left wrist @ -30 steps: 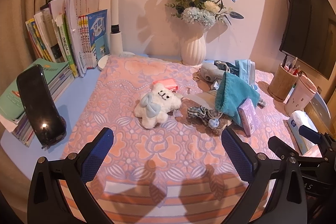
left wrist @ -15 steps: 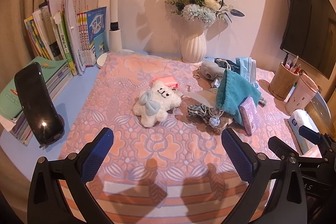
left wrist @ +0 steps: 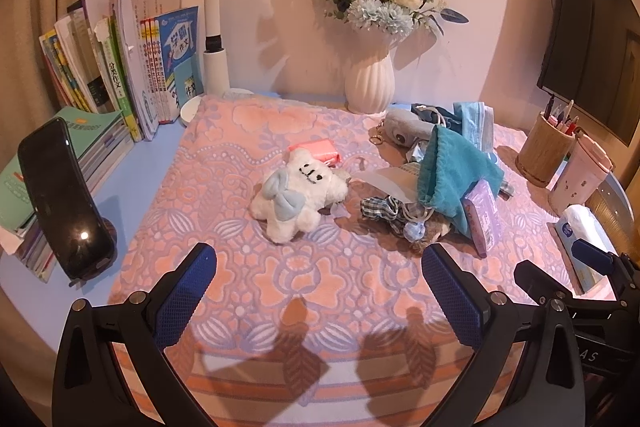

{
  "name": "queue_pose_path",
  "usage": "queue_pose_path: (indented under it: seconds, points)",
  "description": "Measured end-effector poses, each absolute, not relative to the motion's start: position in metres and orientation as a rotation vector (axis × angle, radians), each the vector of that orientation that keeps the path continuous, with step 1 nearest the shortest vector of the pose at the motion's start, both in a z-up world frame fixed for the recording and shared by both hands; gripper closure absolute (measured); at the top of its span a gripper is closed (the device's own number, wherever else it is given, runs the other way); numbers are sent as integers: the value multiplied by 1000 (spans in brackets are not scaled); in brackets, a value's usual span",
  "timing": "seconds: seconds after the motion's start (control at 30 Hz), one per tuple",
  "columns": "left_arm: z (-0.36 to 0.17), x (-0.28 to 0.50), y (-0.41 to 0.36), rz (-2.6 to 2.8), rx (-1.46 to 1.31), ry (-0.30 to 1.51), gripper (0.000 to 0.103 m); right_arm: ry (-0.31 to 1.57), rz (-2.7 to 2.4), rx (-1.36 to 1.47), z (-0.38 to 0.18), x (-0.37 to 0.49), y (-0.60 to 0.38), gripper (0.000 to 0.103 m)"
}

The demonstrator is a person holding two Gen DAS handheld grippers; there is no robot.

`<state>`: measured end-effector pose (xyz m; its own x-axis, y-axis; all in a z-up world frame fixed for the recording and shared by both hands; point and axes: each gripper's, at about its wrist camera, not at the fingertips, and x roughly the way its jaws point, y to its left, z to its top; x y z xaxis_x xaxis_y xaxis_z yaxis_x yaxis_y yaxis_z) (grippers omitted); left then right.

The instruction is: Organize books

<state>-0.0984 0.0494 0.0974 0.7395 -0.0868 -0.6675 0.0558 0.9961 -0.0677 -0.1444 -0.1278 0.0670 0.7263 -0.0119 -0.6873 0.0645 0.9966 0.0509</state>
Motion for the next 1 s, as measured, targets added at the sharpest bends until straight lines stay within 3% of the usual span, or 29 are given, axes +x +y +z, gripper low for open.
queue_pose_path:
  seconds: [0.4, 0.67, 1.0]
  points:
    - [80, -58, 75, -172, 65, 787, 1, 777, -18, 48, 59, -125, -149, 0]
    - [46, 6, 80, -286, 71, 904, 1, 890, 117, 85, 25, -89, -171, 1]
    - [35, 33, 69, -355, 78, 931, 5, 929, 139, 12, 10, -47, -157, 28]
